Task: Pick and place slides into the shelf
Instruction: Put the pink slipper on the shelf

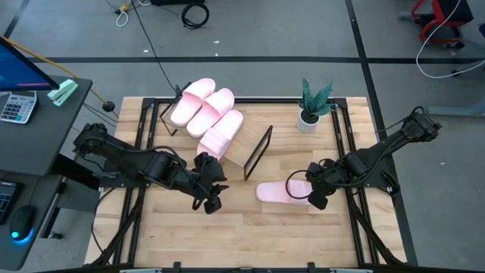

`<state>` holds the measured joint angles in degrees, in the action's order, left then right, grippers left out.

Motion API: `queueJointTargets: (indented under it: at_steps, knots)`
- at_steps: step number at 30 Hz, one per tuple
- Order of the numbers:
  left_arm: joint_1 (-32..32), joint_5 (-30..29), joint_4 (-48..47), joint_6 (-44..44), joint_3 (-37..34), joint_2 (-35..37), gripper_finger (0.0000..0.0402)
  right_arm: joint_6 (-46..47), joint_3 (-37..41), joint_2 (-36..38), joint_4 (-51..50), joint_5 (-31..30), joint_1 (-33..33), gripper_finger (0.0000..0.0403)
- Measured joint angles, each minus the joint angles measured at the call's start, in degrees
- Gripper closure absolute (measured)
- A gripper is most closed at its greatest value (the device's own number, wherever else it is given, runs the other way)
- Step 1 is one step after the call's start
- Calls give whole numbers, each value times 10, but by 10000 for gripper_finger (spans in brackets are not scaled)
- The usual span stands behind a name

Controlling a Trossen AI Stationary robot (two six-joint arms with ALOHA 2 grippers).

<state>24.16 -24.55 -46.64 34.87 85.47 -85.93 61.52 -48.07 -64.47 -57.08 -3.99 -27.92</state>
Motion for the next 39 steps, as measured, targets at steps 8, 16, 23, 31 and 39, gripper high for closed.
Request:
queueJointTargets:
  at_steps: [8,16,23,31,39]
  knots:
    - [0,6,11,0,0,-22,284,95,36,0,28,27,-10,401]
    - [0,6,16,-10,0,-30,279,238,96,1,70,18,-20,388]
    - [0,7,18,-9,0,-30,284,270,108,1,107,6,-20,378]
    - [0,8,18,-8,0,-30,278,269,104,1,107,9,-20,375]
    - [0,8,18,-8,0,-30,284,269,104,1,79,-1,-20,376]
